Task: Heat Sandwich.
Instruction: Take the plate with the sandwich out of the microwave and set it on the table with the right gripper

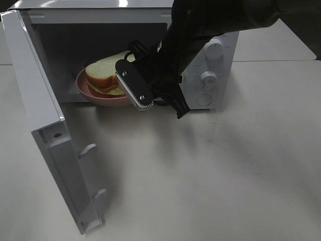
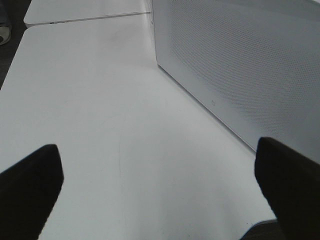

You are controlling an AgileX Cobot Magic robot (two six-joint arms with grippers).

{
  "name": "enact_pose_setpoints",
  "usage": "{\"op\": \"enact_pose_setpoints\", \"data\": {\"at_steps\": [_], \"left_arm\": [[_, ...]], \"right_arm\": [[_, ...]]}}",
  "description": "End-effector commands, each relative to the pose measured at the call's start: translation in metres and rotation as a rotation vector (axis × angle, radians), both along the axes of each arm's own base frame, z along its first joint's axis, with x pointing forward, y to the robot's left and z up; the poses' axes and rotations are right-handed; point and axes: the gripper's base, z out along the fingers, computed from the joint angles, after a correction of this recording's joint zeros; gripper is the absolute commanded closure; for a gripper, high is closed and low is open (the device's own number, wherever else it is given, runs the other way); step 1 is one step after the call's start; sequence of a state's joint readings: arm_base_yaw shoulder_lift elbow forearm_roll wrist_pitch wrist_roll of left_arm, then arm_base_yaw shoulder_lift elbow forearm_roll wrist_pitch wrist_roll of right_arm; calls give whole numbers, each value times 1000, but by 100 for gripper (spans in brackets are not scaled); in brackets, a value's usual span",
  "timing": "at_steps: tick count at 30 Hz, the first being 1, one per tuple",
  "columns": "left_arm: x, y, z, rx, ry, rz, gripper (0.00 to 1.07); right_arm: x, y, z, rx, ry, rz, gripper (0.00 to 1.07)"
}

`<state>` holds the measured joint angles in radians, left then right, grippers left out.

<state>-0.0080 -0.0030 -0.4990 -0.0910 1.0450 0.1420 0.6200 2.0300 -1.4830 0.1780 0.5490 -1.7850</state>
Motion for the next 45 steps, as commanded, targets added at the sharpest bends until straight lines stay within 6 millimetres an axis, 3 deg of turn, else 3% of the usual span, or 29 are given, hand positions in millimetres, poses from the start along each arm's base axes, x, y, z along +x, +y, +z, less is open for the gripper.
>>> {"op": "enact_pose_setpoints", "data": {"at_steps": [1,19,45], "left_arm": [[-3,0,0,-5,-30,2,3],[-3,0,0,-5,-30,2,3],[-3,0,0,-5,-30,2,3]], "right_arm": [[-4,-2,13,31,-38,6,107],[-57,-41,34,22,-40,1,107],[-131,-98,49,12,-35,-71,107]]}}
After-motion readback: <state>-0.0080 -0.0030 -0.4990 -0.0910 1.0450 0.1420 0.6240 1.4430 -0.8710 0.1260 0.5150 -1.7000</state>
